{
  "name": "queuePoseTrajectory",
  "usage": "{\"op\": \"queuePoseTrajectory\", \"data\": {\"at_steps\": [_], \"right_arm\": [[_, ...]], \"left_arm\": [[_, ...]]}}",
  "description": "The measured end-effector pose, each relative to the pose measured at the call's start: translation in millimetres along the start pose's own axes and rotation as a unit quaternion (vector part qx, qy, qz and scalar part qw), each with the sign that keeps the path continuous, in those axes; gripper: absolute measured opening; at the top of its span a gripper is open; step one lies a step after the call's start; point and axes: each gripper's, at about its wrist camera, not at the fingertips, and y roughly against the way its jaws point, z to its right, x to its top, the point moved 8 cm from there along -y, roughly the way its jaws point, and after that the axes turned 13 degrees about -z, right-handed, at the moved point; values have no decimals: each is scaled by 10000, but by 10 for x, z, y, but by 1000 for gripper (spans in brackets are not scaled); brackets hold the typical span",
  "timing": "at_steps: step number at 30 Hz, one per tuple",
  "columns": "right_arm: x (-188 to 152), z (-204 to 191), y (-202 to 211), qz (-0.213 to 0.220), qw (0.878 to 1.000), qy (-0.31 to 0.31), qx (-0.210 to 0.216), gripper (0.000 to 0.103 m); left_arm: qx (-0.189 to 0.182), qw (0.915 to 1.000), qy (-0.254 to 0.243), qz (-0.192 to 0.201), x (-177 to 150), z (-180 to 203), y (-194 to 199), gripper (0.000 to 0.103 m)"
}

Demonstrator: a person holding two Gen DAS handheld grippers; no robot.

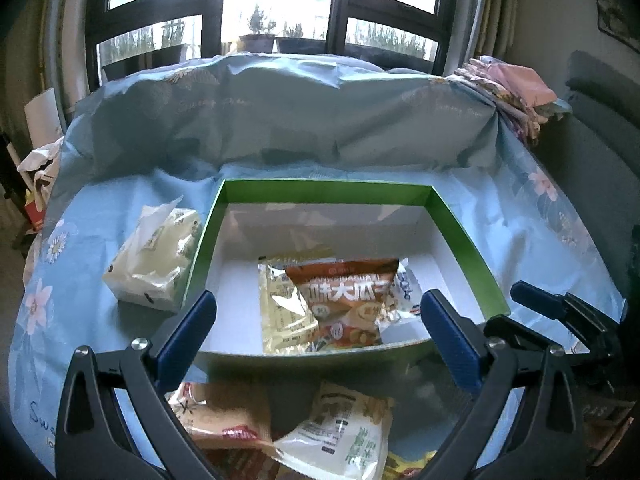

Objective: Organize snacks
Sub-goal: 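Withdraw the left tool from the box toward the snack pile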

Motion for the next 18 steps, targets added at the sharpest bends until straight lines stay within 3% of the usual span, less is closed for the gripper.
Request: {"op": "queuePoseTrajectory", "data": {"at_steps": [10, 18], "right_arm": [[-328, -29, 24, -309, 9995, 96, 45, 79], [-664, -168, 14, -622, 9966, 336, 429, 79]], "left_arm": [[-69, 9994, -110, -333, -297, 79, 23, 103], [-598, 9952, 126, -758, -718, -73, 139, 103]]}}
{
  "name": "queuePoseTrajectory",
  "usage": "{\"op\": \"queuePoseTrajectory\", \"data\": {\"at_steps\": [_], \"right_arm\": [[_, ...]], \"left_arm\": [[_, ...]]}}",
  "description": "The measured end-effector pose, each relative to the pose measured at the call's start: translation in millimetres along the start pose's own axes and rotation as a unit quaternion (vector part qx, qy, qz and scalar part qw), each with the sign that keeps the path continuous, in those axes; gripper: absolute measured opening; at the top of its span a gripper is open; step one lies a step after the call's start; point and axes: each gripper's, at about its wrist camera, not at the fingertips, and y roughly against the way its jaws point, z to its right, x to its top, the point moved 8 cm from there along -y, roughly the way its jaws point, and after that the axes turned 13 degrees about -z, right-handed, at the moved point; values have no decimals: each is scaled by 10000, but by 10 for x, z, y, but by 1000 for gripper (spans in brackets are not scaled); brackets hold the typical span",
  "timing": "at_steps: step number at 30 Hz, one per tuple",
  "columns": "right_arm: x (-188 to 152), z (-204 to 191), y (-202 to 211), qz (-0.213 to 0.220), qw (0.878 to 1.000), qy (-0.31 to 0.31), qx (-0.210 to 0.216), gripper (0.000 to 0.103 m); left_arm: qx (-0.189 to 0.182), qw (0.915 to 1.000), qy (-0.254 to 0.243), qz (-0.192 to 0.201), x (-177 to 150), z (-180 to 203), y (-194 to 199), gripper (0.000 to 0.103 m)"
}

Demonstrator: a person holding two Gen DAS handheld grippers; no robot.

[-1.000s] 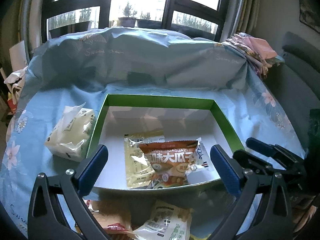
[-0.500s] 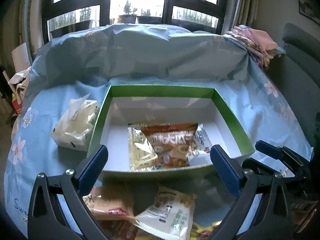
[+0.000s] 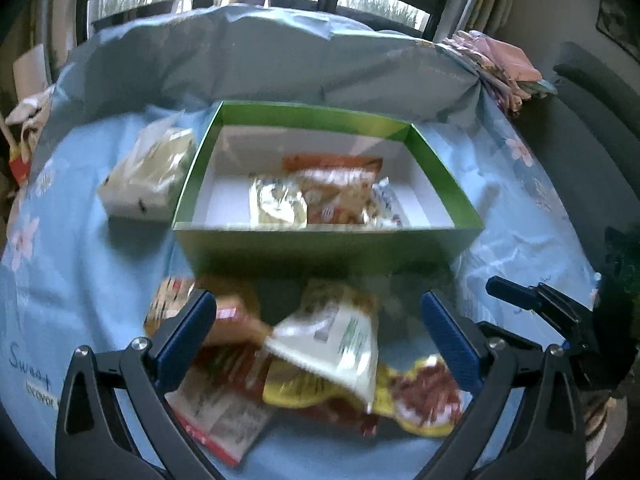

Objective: Organize snacks
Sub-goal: 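Withdraw the left tool from the box toward the snack pile, then lower the left tool onto the white snack bag and grasp it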

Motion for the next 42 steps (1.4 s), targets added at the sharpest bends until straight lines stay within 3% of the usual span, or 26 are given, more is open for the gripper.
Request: {"op": "queuePoseTrajectory", "data": {"at_steps": [4, 8, 12, 17, 21, 25, 29, 32, 35, 38, 42], "right_arm": [[-124, -56, -35, -131, 9997, 37, 204, 79], [-216, -197, -62, -239, 9984, 180, 479, 79], [-311, -318, -156, -400, 9965, 340, 651, 79], [-318, -397, -297, -525, 9953, 409, 700, 79], [-262, -331, -336, -518, 9926, 83, 1092, 79], [-158, -194, -352, -425, 9854, -507, 1572, 79], [-45, -129, -433, -481, 9807, -767, 1732, 79], [49, -130, -541, -574, 9761, -932, 1876, 79], [126, -133, -634, -649, 9682, -1156, 2121, 79], [216, -116, -751, -736, 9610, -1422, 2255, 79], [284, -120, -911, -912, 9569, -1605, 2244, 76]], "left_arm": [[-532, 9983, 86, -218, -205, 18, 28, 103], [-1244, 9909, 140, -485, -434, 142, 24, 102], [-1393, 9882, 29, -634, -569, 246, -26, 102], [-2046, 9765, 308, -600, -516, 229, -13, 102], [-2470, 9656, 646, -501, -382, 166, 13, 101], [-2604, 9610, 773, -522, -295, 154, -16, 98], [-2639, 9567, 1003, -713, -251, 136, -153, 89], [-2629, 9554, 1122, -743, -240, 107, -196, 88], [-2652, 9526, 1279, -771, -241, 34, -218, 76], [-2624, 9514, 1400, -794, -249, -19, -251, 71], [-2415, 9559, 1470, -795, -256, -86, -258, 56]]}}
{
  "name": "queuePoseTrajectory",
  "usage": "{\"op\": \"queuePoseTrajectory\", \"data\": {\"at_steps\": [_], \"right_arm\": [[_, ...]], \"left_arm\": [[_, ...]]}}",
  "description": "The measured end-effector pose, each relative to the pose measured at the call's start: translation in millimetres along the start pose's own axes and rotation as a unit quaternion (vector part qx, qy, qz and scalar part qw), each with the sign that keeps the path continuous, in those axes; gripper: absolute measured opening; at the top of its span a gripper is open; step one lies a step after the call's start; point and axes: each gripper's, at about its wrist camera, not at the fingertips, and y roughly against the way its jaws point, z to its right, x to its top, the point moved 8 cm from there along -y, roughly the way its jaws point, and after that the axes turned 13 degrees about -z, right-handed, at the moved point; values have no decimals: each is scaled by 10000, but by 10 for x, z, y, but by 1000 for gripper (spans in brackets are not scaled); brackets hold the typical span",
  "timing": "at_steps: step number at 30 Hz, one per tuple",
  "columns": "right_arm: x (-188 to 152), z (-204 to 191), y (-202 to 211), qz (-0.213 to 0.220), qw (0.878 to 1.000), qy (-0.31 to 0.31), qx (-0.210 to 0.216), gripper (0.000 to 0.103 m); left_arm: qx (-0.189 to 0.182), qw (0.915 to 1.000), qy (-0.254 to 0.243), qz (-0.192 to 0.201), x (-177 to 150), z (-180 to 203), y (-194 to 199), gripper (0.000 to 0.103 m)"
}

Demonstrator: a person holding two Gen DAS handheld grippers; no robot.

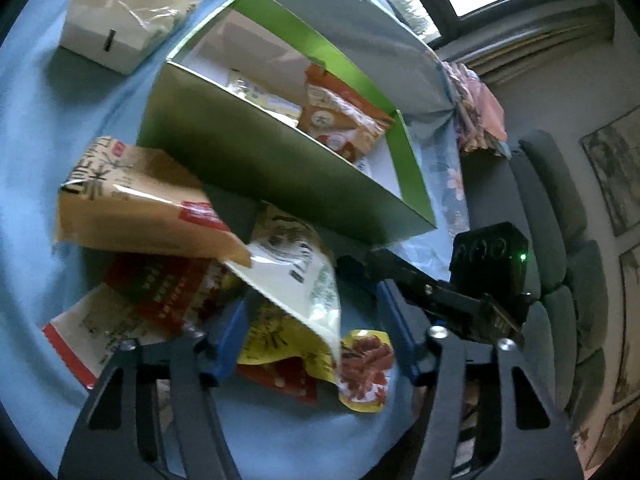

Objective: Organize snacks
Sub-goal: 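Lower the left tool onto the white snack bag and grasp it, then carry the white bag with the left tool over the box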

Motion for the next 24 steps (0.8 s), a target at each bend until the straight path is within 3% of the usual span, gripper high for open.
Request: {"op": "queuePoseTrajectory", "data": {"at_steps": [9, 13, 20, 24], "right_arm": [[104, -100, -227, -196, 9990, 244, -311, 75], [44, -38, -273, -306, 9984, 309, -355, 43], [-32, -74, -161, -256, 9971, 593, -402, 32], [-106, -86, 5, -150, 9977, 596, -271, 28]], "left_arm": [[261, 9995, 152, -63, -11, -133, 24, 34], [275, 9993, 226, -70, -12, -193, 30, 28], [601, 9981, -94, 4, -62, -122, 65, 28], [548, 9981, -274, -1, -98, -24, 81, 26]]}}
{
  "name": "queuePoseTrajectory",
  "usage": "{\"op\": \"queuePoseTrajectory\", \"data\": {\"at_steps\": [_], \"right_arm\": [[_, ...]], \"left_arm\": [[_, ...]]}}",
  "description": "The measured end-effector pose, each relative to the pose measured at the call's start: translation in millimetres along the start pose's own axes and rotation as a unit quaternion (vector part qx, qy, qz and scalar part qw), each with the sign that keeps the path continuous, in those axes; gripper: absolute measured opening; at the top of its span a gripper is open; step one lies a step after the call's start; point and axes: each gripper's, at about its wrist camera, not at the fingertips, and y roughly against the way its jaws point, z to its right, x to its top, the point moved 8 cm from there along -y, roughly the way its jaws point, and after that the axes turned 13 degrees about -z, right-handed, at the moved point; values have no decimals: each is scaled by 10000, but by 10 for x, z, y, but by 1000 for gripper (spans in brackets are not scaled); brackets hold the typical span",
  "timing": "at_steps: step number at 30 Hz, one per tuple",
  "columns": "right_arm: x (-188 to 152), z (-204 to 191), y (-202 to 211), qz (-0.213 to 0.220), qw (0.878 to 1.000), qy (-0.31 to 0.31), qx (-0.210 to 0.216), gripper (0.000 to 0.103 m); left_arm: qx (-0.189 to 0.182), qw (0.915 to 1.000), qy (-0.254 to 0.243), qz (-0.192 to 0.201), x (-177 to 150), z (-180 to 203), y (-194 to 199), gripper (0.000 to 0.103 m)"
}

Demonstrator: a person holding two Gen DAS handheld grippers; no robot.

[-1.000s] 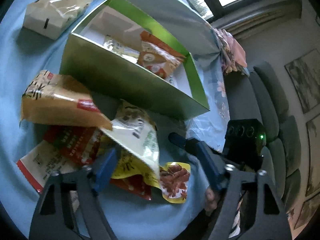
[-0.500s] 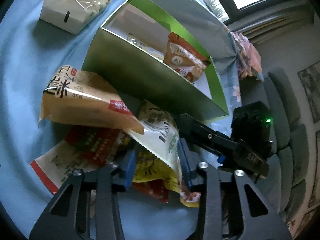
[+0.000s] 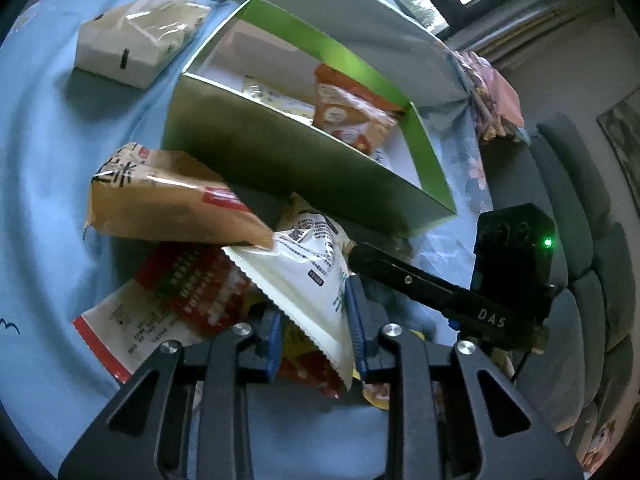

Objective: Organize snacks
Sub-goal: 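Carry the white bag with the left tool over the box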

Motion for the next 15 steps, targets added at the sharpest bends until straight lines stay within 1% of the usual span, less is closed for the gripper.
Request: {"op": "queuePoseTrajectory", "data": {"at_steps": [2, 5, 9, 12, 15], "right_arm": [[-27, -39, 53, 85, 10000, 45, -22, 28], [-72, -96, 160, 223, 9997, 75, 70, 28], [-68, -157, 284, 390, 9991, 157, 91, 28], [-18, -183, 348, 493, 9986, 180, 105, 28], [62, -210, 411, 605, 9978, 209, 157, 28]], "left_arm": [[15, 9999, -144, 35, -23, 72, 24, 26], [1, 9994, -309, 162, -27, 173, 80, 25], [24, 9985, -470, 295, -11, 273, 136, 25], [61, 9977, -558, 383, 39, 306, 180, 25], [96, 9969, -634, 461, 161, 359, 226, 25]]}}
